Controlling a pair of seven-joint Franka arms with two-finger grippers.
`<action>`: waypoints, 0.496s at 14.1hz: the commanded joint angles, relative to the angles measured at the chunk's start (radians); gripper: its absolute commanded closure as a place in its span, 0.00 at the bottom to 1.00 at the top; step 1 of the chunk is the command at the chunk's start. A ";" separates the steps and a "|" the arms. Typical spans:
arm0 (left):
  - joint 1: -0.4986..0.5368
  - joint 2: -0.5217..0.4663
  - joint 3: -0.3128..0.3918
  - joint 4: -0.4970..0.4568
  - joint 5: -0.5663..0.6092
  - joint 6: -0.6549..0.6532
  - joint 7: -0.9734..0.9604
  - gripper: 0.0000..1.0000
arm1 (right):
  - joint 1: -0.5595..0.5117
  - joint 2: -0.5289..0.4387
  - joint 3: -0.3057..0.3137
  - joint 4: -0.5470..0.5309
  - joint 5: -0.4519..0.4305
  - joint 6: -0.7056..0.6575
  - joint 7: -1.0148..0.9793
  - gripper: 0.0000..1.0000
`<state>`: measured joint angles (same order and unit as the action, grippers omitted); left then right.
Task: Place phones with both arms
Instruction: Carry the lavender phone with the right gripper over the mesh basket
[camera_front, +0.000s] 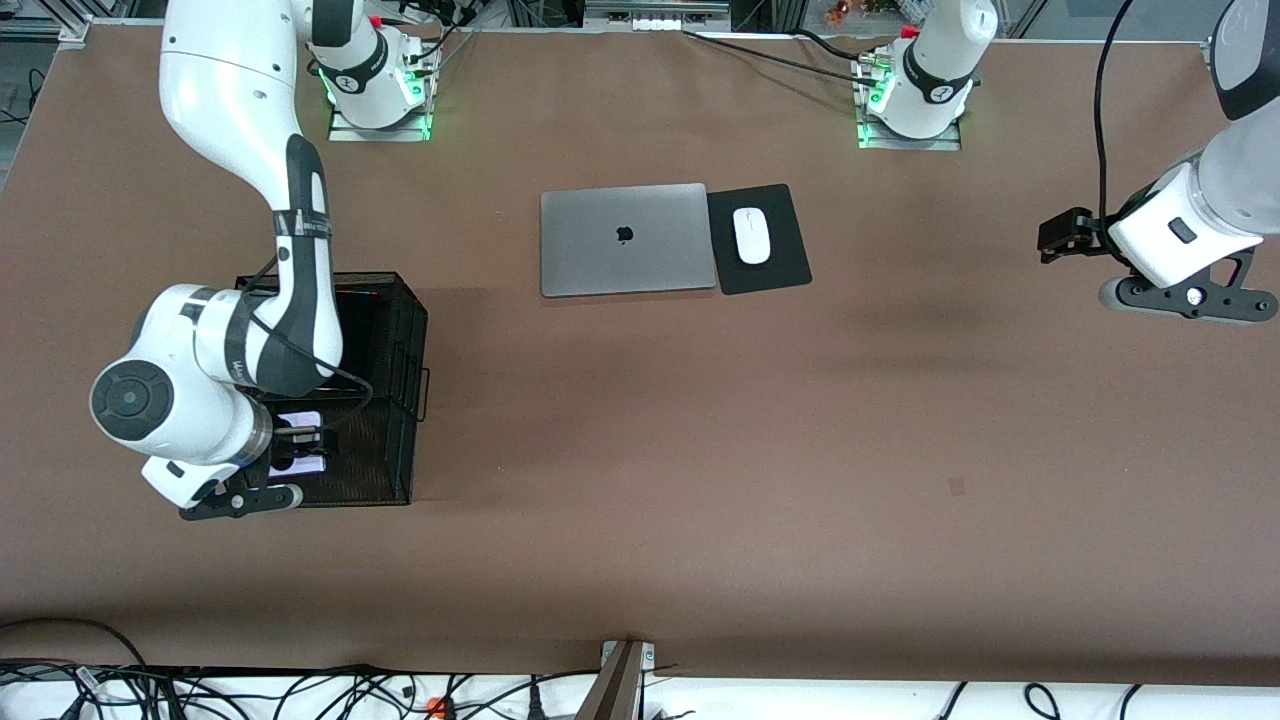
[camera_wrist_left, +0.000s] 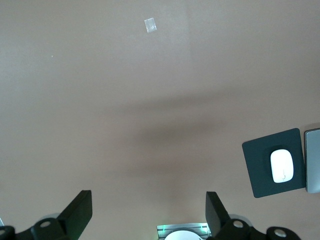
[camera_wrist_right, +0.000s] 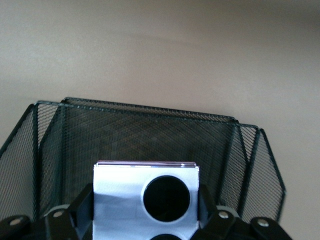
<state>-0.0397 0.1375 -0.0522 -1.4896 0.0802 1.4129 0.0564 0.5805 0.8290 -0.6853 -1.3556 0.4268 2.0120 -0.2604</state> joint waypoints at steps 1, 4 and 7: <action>0.007 -0.010 -0.006 -0.001 0.001 0.003 0.020 0.00 | -0.022 -0.011 0.036 -0.059 0.096 0.033 -0.014 0.74; 0.007 -0.009 -0.006 -0.004 0.001 -0.005 0.019 0.00 | -0.027 -0.013 0.036 -0.079 0.099 0.019 -0.016 0.72; 0.007 -0.006 -0.005 -0.003 0.004 -0.002 0.020 0.00 | -0.040 -0.016 0.036 -0.100 0.099 0.021 -0.036 0.71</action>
<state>-0.0396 0.1376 -0.0522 -1.4912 0.0802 1.4126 0.0564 0.5604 0.8419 -0.6608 -1.4263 0.5051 2.0300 -0.2610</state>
